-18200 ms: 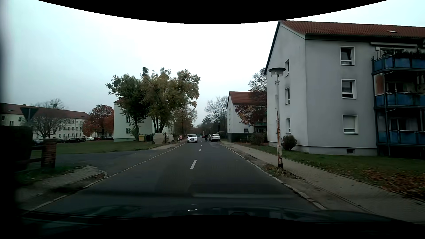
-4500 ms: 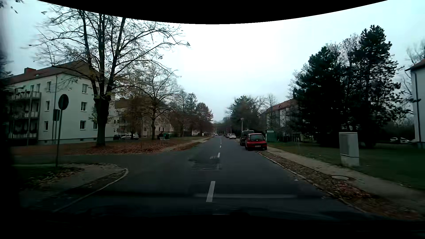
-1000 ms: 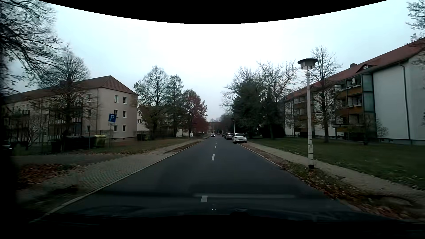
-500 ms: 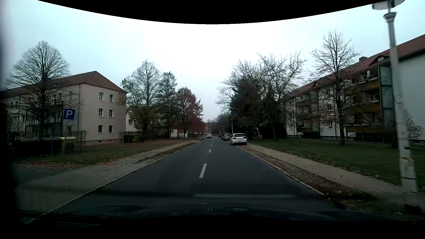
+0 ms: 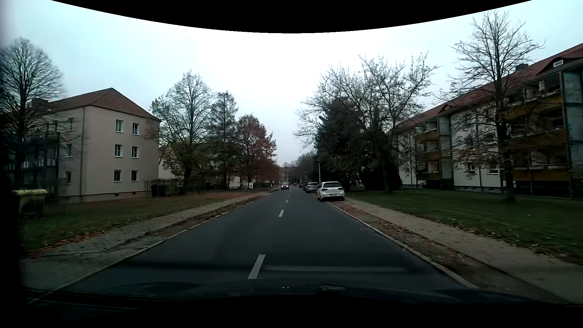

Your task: Follow the waypoints while adhering to traffic rules and regulations

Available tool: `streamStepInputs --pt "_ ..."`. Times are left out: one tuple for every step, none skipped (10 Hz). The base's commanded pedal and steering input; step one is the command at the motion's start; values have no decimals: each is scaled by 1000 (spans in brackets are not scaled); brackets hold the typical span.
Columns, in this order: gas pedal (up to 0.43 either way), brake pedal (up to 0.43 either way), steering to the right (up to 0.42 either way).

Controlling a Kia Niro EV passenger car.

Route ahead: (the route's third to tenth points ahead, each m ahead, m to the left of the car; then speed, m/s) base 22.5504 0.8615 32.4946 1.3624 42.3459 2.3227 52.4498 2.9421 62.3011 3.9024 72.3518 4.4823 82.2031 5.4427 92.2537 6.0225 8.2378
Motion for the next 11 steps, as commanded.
streamStepInputs --pt "130 0 -26" --pt "130 0 -26" --pt "130 0 -26" --pt "130 0 -24" --pt "130 0 -22" --pt "130 0 -19" --pt "130 0 -15" --pt "130 0 -12" --pt "130 0 -12" --pt "130 0 -12" --pt "130 0 -12"
